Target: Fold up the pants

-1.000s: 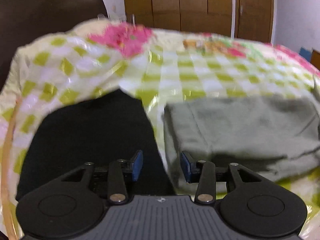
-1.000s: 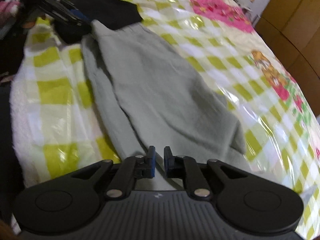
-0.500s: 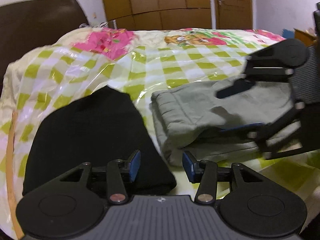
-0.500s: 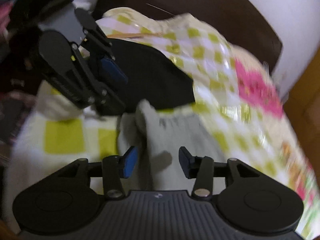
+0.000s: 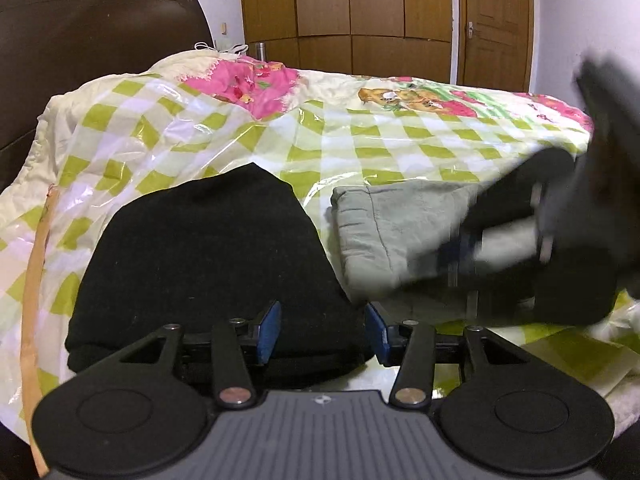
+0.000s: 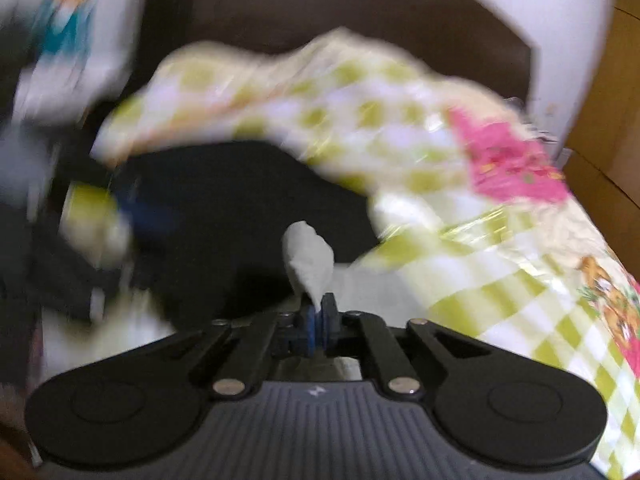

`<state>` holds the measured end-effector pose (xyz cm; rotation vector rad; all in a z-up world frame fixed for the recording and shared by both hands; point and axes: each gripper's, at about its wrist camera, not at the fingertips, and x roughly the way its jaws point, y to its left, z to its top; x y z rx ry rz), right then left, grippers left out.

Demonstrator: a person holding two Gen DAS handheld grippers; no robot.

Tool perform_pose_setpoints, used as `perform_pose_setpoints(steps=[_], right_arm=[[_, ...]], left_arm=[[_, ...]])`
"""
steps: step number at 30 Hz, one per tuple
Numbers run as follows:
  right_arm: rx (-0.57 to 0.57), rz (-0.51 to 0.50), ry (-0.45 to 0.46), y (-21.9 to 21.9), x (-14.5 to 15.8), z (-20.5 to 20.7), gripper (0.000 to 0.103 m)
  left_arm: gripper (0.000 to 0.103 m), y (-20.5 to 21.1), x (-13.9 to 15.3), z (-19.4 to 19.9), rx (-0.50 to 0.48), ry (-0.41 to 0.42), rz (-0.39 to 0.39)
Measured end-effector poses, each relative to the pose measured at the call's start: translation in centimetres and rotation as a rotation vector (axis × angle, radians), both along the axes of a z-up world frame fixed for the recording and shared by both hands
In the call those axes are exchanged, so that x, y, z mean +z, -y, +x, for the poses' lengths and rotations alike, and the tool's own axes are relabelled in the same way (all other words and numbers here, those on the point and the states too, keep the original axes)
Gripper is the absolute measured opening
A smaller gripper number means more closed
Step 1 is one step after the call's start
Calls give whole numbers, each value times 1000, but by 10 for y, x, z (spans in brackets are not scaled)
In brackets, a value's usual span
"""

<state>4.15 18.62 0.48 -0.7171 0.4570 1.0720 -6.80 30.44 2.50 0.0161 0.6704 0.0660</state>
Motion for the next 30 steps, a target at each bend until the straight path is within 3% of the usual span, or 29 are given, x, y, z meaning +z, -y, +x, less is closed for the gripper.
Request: perform_pose_setpoints(steps=[1,2,4,6,10,17,22,26,30], right_arm=[[20,-37,-7,-1,-12,-4,12],[36,-67,-33,0,-23,-6,20],[17,-54,-87,10,-24,-6,26],[-16,3,-122,26,-12,-3,34],[-116,83,-111,73,17,-2,37],[-563,71,-123,220,35,49,37],[-936,86,-128,338,35,96,39],[-1193,157,-152,419,28,143,40],[-1265,229,-167,445,25,186,43]], left_arm=[[59,2,2,-2,0,5,4],[59,4,4,-2,0,10,5],[59,10,11,1,-16,29,-15],[59,23,17,10,-56,53,-34],[59,61,17,41,-175,81,-72],[59,170,6,102,-426,45,-139],[59,251,0,137,-602,13,-118],[59,297,-3,155,-679,-7,-109],[59,321,-8,169,-699,-28,-118]])
